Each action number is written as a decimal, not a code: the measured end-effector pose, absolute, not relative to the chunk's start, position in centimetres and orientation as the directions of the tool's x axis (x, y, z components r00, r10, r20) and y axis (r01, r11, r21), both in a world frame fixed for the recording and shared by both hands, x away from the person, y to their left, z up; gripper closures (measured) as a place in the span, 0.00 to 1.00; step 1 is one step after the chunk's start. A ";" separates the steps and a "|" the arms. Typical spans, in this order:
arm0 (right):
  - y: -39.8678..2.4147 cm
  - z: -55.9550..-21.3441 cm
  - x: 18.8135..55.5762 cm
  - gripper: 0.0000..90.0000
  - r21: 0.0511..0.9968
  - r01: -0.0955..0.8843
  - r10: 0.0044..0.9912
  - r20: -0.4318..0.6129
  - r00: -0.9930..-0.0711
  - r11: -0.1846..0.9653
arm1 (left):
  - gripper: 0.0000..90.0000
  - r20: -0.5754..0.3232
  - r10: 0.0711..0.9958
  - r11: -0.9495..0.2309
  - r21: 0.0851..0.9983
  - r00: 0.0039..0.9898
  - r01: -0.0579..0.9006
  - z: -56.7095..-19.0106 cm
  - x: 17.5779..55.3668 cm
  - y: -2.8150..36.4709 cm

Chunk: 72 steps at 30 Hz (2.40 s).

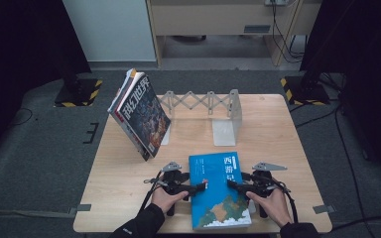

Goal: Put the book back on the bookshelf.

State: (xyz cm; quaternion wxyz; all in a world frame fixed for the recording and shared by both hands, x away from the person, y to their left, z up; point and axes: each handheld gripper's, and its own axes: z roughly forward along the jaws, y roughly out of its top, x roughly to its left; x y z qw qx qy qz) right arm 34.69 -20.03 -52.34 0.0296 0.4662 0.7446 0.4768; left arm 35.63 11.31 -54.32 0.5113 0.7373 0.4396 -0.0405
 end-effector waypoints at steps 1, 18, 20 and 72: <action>-20.0 -52.3 34.7 0.29 0.738 0.666 0.723 0.401 -0.562 0.109 | 0.03 -0.511 0.608 -0.087 0.718 0.608 0.691 -54.3 35.6 11.4; -20.0 -52.5 34.9 0.34 0.738 0.668 0.719 0.417 -0.556 0.089 | 0.18 -0.589 0.565 -0.072 0.662 0.578 0.746 -54.2 36.2 11.6; -20.0 -52.4 34.9 0.38 0.746 0.660 0.722 0.408 -0.559 0.089 | 0.21 -0.600 0.556 -0.069 0.657 0.576 0.751 -54.0 36.2 11.5; -20.3 -52.3 34.8 0.41 0.735 0.674 0.706 0.440 -0.555 0.072 | 0.53 -0.633 0.530 -0.039 0.647 0.564 0.762 -51.5 36.4 9.8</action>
